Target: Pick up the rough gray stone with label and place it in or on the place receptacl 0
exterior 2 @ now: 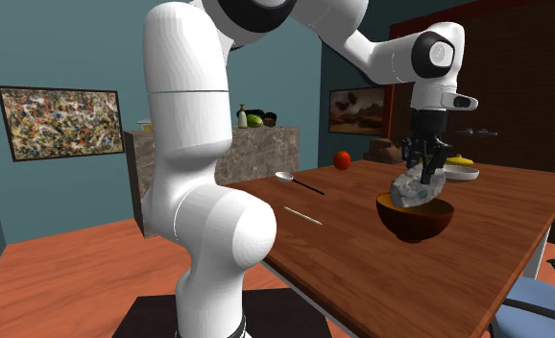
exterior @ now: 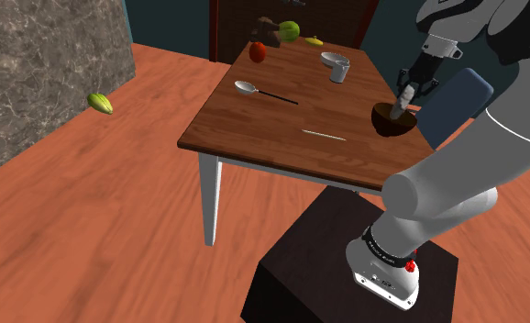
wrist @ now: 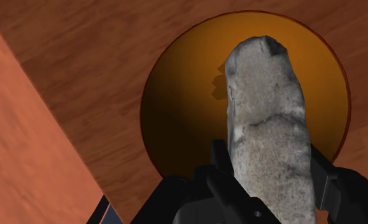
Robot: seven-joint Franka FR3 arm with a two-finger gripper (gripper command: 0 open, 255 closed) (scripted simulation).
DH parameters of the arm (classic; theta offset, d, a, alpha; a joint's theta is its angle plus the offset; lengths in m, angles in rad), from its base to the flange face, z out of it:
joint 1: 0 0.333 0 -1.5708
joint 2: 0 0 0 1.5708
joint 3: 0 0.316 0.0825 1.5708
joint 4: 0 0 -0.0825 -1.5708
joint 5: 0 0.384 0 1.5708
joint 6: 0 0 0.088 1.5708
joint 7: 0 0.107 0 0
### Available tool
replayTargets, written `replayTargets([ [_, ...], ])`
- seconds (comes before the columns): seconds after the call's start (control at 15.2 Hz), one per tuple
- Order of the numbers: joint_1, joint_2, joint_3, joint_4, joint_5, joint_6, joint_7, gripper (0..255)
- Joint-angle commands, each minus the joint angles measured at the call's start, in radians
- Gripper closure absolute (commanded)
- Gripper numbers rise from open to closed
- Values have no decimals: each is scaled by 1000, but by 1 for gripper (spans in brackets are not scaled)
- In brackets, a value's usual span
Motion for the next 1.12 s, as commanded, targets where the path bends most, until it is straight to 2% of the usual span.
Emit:
replayTargets([
  [0.0,0,0,0,0,0,1,0,255],
  [0.07,0,0,0,0,0,1,0,255],
  [0.13,0,0,0,0,0,1,0,0],
  [0.46,0,0,0,0,0,1,0,0],
  [0.73,0,4,0,132,2,-127,-2,0],
  [1.06,0,4,0,132,2,-127,-2,0],
])
